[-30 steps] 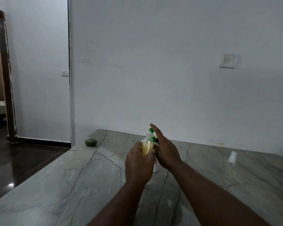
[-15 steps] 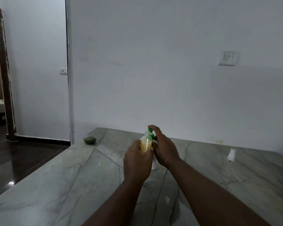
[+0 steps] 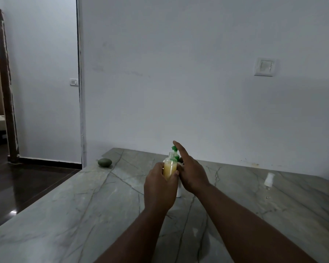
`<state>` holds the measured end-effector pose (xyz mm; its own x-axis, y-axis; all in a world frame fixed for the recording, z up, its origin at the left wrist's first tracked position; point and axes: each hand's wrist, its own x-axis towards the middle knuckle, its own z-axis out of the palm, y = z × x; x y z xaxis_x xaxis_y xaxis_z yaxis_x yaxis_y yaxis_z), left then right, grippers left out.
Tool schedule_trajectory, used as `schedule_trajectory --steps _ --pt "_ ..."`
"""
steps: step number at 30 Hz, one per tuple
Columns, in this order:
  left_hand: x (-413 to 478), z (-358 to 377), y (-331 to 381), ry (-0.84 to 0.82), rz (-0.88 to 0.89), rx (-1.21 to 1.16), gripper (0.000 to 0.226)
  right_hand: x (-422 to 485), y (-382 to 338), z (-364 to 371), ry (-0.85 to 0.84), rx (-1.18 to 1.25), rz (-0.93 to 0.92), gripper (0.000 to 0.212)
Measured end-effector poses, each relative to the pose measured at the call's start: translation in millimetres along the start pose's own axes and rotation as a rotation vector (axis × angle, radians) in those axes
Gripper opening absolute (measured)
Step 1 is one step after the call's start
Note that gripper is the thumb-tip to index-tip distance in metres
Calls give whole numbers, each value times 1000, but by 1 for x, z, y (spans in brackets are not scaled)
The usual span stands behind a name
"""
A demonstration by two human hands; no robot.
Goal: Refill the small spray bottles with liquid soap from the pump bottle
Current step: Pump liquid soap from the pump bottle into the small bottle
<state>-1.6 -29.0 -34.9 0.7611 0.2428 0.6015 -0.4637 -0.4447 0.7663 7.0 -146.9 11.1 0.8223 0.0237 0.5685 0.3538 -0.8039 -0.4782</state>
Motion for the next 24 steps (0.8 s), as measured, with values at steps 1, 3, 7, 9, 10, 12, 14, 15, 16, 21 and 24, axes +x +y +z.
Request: schedule_trajectory --steps 1,3,7,9,10,12,14,15,16,21,24 --pt "0 0 0 2 0 4 28 0 0 1 1 1 3 67" --pt "0 1 0 3 -2 11 28 0 1 3 8 4 10 62" --pt "0 0 0 -6 -7 -2 27 1 3 5 20 -6 15 57" --pt "0 0 0 -9 -9 0 27 1 4 6 20 -15 16 56" --pt "0 0 0 -11 -7 0 27 1 4 7 19 -17 18 56" --pt "-1 0 1 -11 -3 -5 27 0 4 6 19 -19 18 59" --pt "-1 -1 2 -8 -4 -17 27 -1 3 4 19 -20 9 64" --pt "-1 -1 1 -8 -4 -22 27 -1 2 3 19 -19 4 67" --pt "-1 -1 1 -9 -2 -22 27 -1 1 2 20 -20 1 69" --pt "0 0 1 -6 -7 -25 29 -1 0 3 22 -27 9 69" --pt "-1 0 0 -3 -7 -16 30 0 1 4 17 -24 13 63"
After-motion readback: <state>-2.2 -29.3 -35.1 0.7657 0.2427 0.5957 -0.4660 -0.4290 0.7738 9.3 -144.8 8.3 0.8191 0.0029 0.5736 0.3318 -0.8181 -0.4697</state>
